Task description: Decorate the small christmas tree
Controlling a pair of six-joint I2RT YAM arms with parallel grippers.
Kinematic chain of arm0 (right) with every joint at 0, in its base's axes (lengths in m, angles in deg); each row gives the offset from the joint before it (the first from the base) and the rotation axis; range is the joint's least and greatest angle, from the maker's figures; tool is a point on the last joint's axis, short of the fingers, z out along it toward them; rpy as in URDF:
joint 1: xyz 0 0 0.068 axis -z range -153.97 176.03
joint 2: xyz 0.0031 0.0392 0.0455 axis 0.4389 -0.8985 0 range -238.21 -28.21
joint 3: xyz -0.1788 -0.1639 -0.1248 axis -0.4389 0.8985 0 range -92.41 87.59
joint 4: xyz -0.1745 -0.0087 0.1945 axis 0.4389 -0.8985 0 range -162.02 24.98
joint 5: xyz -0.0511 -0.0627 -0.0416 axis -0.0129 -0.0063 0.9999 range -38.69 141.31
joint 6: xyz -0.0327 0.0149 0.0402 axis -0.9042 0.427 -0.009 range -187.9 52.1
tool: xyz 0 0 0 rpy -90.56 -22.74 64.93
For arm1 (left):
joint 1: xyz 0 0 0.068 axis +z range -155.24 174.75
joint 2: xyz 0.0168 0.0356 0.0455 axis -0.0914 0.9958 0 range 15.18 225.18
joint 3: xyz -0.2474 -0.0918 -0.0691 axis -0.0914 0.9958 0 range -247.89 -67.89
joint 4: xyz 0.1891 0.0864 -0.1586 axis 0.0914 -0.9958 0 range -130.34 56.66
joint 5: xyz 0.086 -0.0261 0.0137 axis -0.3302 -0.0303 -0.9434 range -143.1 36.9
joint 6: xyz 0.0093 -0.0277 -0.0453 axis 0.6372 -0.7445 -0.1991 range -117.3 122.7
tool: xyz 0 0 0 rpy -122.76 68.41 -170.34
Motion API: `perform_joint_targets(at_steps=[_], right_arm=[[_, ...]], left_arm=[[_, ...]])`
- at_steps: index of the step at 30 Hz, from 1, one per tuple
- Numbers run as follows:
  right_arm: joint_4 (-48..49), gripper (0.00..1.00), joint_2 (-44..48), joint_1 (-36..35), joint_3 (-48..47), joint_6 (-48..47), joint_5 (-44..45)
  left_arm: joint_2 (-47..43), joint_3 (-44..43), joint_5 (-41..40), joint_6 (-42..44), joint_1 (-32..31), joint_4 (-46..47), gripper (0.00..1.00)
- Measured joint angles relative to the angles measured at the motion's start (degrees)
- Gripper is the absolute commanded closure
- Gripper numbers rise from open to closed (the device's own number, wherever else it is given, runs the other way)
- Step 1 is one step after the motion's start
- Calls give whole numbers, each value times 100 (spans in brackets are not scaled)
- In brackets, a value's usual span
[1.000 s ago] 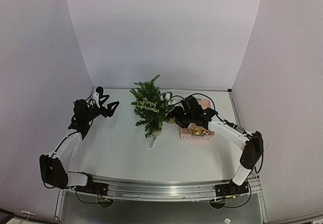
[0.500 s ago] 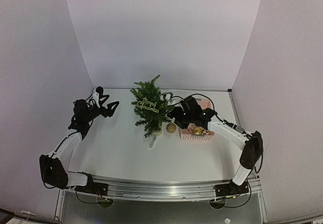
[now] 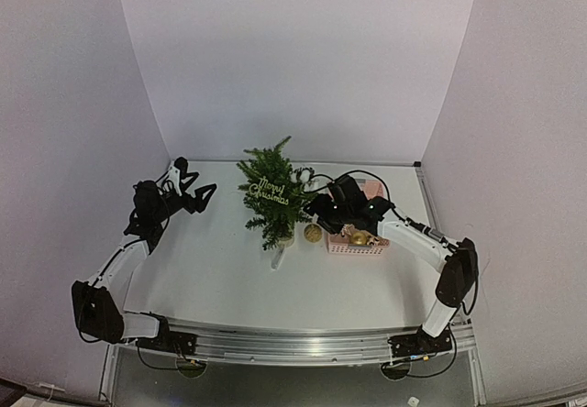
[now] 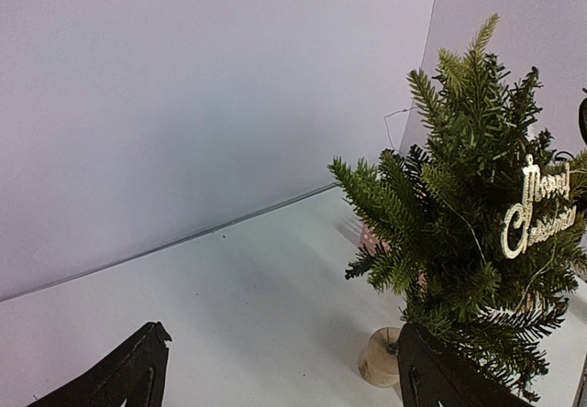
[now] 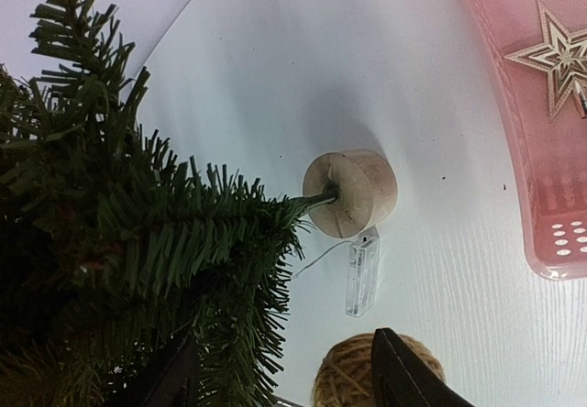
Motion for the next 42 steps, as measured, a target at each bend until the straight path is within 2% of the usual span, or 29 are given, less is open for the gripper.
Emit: perform_joint_targets(at_steps=[42], right_arm=[[-2, 38, 7, -1, 0, -133, 25]], left_arm=[[-2, 0, 2, 0, 0, 0, 13]])
